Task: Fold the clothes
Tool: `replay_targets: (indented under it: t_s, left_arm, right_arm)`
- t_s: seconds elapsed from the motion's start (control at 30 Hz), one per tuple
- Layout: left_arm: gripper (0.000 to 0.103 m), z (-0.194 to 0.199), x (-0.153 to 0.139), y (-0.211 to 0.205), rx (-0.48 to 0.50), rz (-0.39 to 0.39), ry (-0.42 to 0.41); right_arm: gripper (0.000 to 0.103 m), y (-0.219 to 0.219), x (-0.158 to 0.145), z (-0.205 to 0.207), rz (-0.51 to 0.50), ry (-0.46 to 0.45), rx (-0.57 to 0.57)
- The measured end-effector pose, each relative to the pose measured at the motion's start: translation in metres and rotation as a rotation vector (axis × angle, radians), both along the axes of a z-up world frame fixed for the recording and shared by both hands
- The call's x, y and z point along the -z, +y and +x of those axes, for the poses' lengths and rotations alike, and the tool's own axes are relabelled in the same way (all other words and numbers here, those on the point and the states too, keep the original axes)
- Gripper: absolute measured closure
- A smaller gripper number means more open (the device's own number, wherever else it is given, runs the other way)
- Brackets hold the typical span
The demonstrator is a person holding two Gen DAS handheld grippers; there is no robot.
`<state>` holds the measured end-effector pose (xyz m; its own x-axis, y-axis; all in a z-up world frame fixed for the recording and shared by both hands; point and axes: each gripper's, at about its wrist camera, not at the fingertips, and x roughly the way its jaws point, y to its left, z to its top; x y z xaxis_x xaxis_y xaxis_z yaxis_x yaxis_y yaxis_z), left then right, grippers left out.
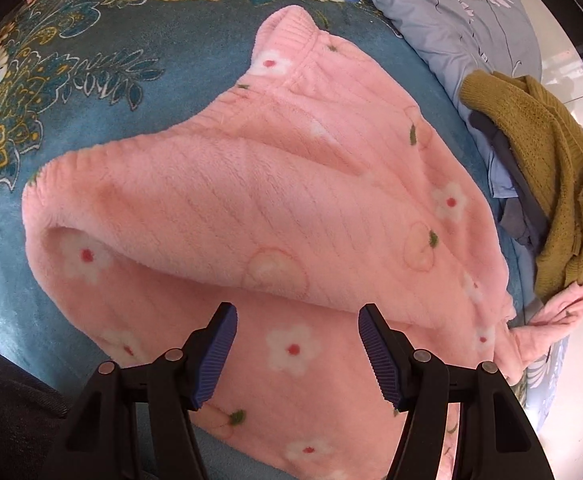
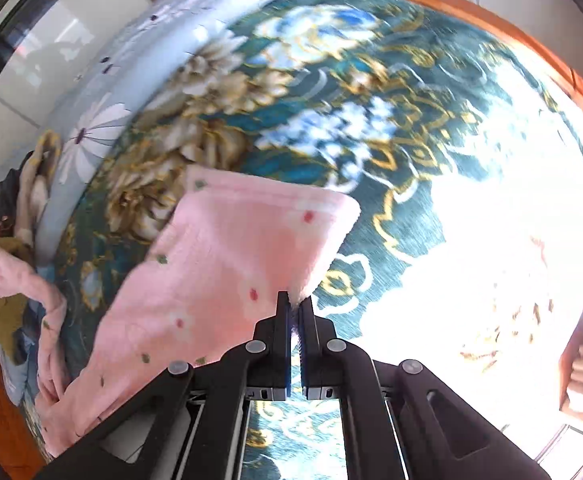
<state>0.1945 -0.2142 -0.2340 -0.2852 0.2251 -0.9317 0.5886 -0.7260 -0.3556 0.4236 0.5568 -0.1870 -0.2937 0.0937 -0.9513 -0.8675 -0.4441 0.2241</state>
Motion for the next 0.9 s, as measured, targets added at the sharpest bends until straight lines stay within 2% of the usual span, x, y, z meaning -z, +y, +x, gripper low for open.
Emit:
replay_targets:
  t_s: [0.1, 0.2, 0.27, 0.3, 0.33, 0.37, 0.4, 0.47, 0.53, 0.6, 0.63, 0.7, 0.77, 0.9]
  left_arm:
    - [0.036, 0.002, -0.002, -0.003, -0.014, 0.007, 0.01]
    - [0.036, 0.007, -0.007, -0.005, -0.033, 0.024, 0.045]
    - [0.036, 0.01, -0.013, -0.01, -0.053, 0.033, 0.088]
    - [0.036, 0.01, -0.015, -0.013, -0.064, 0.037, 0.108]
    - [0.036, 0.009, -0.017, -0.016, -0.077, 0.043, 0.124]
    - [0.036, 0.008, -0.018, -0.02, -0.097, 0.047, 0.13]
    - [0.036, 0.009, -0.021, -0.026, -0.125, 0.043, 0.132]
    - [0.036, 0.015, -0.035, -0.042, -0.187, 0.016, 0.164]
    - [0.036, 0.014, -0.052, -0.062, -0.236, -0.027, 0.188]
    - [0.036, 0.006, -0.07, -0.089, -0.257, -0.072, 0.16]
    - [0.036, 0.004, -0.077, -0.104, -0.235, -0.079, 0.126]
    - [0.036, -0.002, -0.079, -0.127, -0.115, -0.096, 0.023]
    - [0.036, 0.004, -0.075, -0.145, -0.008, -0.118, -0.044]
    - [0.036, 0.031, -0.034, -0.16, 0.087, 0.018, -0.109]
  right_arm:
    - [0.101, -0.004, 0.015, 0.008, -0.006, -0.068, -0.034]
    - [0.1, -0.007, 0.014, -0.004, 0.018, -0.121, -0.078]
    - [0.099, -0.003, 0.016, -0.008, 0.006, -0.161, -0.049]
    - [0.09, -0.001, 0.016, -0.01, 0.025, -0.225, -0.021]
    - [0.072, 0.001, 0.015, -0.01, 0.046, -0.299, 0.015]
    - [0.066, 0.001, 0.012, -0.009, 0.069, -0.388, 0.076]
    - [0.064, 0.0, 0.004, -0.007, 0.072, -0.396, 0.135]
    - [0.063, -0.007, -0.015, -0.012, 0.056, -0.283, 0.192]
    - [0.062, -0.021, -0.034, -0.035, 0.105, -0.219, 0.122]
    - [0.06, -0.044, -0.049, -0.074, 0.17, -0.151, -0.011]
    - [0.056, -0.059, -0.05, -0.098, 0.181, -0.119, -0.083]
    - [0.055, -0.089, -0.053, -0.144, 0.199, -0.058, -0.225]
    - [0.055, -0.124, -0.048, -0.174, 0.184, -0.022, -0.349]
    - [0.055, -0.193, -0.034, -0.222, 0.139, 0.031, -0.57]
